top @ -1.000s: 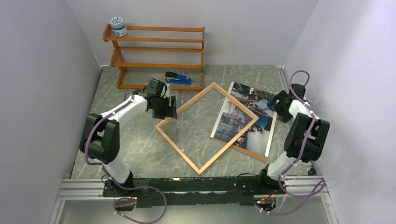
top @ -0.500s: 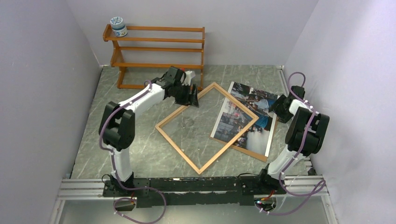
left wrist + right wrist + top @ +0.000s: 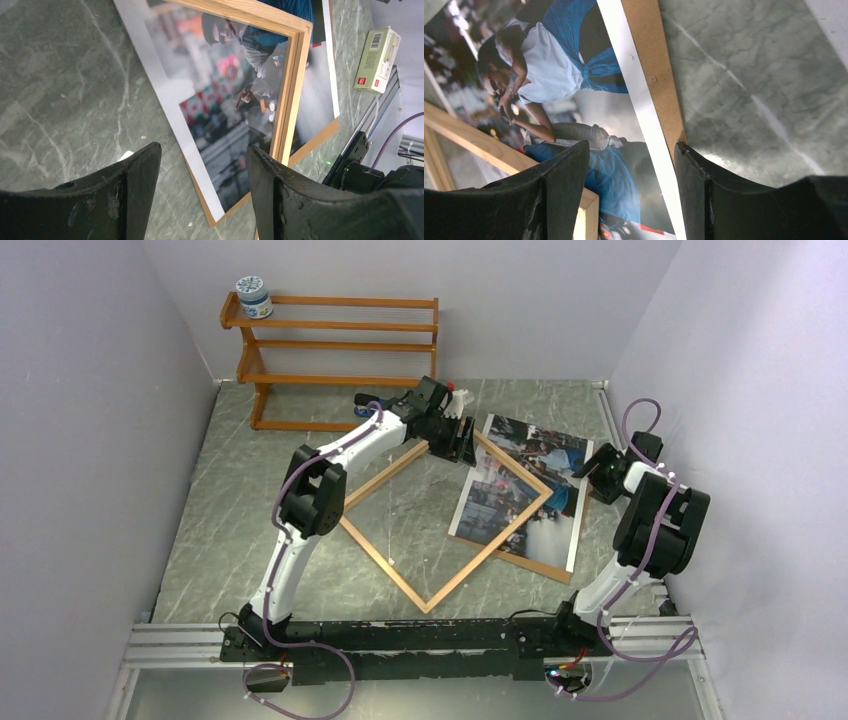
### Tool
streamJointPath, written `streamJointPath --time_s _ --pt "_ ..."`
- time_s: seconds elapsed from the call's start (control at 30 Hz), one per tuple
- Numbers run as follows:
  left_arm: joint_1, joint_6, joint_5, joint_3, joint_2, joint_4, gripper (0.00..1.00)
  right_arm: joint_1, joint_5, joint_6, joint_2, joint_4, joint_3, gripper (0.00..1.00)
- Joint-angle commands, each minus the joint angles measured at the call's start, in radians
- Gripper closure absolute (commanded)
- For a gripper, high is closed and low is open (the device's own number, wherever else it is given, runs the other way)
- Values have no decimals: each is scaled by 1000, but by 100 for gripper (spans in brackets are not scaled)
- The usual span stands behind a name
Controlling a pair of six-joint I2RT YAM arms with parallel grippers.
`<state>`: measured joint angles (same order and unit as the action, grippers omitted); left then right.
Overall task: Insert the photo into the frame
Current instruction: Pick up the photo at the center of the board.
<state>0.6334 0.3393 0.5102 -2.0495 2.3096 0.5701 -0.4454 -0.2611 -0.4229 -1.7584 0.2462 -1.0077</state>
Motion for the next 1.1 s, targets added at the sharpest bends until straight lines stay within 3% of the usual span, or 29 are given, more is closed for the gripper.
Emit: streamJointPath --time_s 0.0,0.2,0.37,0.53,0.8,1.07 --pt "0 3 2 -93 27 45 31 21 -178 -44 -19 -16 85 35" --pt "-4 -15 -132 0 -45 46 28 22 -228 -78 33 -58 114 35" --pt "-8 -1 -126 28 -62 47 29 24 -247 -100 59 -81 143 35" --pt "-3 45 -62 12 -53 -4 30 26 -145 -99 102 -27 126 35" --pt "51 117 11 -87 -10 -67 32 31 241 -195 301 252 144 33" --pt "175 197 131 -13 -36 -195 39 30 212 -222 558 388 392 32"
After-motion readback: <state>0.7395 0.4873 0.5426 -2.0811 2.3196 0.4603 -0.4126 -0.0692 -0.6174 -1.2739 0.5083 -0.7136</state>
